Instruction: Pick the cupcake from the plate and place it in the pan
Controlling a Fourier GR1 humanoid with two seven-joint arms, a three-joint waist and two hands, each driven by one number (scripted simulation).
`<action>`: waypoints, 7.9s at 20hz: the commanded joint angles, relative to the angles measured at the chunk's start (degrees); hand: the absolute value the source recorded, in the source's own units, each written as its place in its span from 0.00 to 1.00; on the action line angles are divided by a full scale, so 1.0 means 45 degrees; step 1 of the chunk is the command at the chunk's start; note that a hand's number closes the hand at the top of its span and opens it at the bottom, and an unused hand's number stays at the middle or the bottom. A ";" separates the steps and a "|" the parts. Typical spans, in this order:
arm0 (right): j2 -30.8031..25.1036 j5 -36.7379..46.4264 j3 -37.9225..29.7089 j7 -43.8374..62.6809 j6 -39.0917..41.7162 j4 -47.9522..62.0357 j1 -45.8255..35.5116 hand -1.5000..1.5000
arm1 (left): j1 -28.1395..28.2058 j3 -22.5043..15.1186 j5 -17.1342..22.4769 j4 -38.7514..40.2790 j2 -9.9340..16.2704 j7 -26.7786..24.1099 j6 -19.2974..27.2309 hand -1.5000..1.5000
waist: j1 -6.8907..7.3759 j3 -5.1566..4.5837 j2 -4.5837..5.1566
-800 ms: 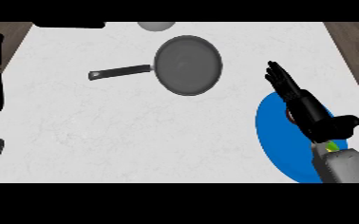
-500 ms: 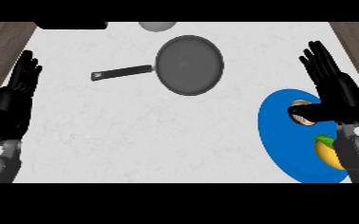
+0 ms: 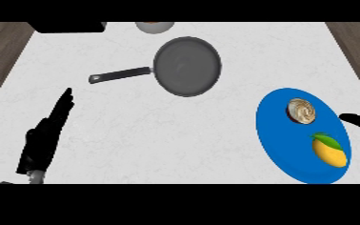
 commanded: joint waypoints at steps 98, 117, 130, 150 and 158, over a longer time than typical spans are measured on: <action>0.7636 1.1185 0.1026 1.2964 0.1592 0.3027 -0.3713 1.00 | 0.1139 0.3713 -0.4391 -0.0675 -0.3782 0.1321 -0.3370 0.50 | -0.0619 -0.0151 -0.0557; 0.9126 2.3542 0.3988 1.7579 0.0981 -0.0636 -0.7388 1.00 | 0.1403 0.3351 -0.4256 -0.1070 -0.3715 0.1233 -0.3953 0.50 | 0.0332 -0.0039 -0.0231; 0.9155 2.2450 0.1430 1.7081 -0.2386 0.2219 -0.9272 1.00 | 0.0479 0.2780 -0.4599 -0.1120 -0.4152 0.1402 -0.3955 0.50 | 0.1265 0.0035 0.0290; 0.9160 1.6610 -0.3201 1.1428 -0.9113 0.6737 -1.0265 0.00 | -0.0100 0.2420 -0.4801 -0.0980 -0.4350 0.1263 -0.4149 0.50 | 0.1886 0.0077 0.0507; 0.9160 1.8172 -0.3677 1.0694 -1.3771 0.7339 -1.0646 0.00 | -0.0217 0.2576 -0.4987 -0.0771 -0.4497 0.1531 -0.3796 0.50 | 0.1398 0.0023 0.0402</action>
